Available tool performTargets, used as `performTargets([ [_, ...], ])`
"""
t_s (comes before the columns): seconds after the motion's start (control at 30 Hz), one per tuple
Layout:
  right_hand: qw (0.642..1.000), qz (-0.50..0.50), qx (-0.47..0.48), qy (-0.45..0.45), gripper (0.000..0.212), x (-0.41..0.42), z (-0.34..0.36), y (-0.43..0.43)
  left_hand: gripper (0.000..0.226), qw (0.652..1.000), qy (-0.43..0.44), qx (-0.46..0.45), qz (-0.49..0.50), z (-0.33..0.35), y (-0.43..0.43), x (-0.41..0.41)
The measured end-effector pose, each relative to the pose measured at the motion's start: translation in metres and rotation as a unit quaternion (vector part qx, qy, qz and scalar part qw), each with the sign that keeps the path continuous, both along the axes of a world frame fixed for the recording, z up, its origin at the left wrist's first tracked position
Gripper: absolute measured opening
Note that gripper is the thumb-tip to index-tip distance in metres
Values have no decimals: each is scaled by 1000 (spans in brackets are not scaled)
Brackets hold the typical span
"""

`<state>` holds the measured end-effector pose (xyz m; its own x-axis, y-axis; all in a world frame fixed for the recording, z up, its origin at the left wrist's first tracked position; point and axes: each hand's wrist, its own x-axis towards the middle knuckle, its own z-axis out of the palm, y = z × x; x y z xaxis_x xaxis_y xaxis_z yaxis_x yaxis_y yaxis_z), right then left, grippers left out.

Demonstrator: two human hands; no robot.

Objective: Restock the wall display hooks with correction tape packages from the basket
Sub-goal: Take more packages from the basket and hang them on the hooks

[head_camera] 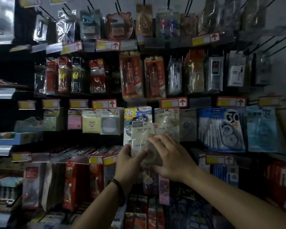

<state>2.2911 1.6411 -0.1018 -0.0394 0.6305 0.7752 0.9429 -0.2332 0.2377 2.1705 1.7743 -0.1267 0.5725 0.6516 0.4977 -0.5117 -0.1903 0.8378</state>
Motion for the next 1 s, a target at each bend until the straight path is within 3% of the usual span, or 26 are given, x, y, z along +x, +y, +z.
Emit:
performTargets([
  [0.17,999,-38,-2,-5,88,14,8,-18,29,997,46,64,-12,8,-9,8],
  [0.37,992,-124,3,-10,90,34,26,-24,39,978,108,149,94,6,-3,13],
  [1.0,977,-211,-10,27,82,50,39,-13,15,965,147,190,109,-8,-2,11],
])
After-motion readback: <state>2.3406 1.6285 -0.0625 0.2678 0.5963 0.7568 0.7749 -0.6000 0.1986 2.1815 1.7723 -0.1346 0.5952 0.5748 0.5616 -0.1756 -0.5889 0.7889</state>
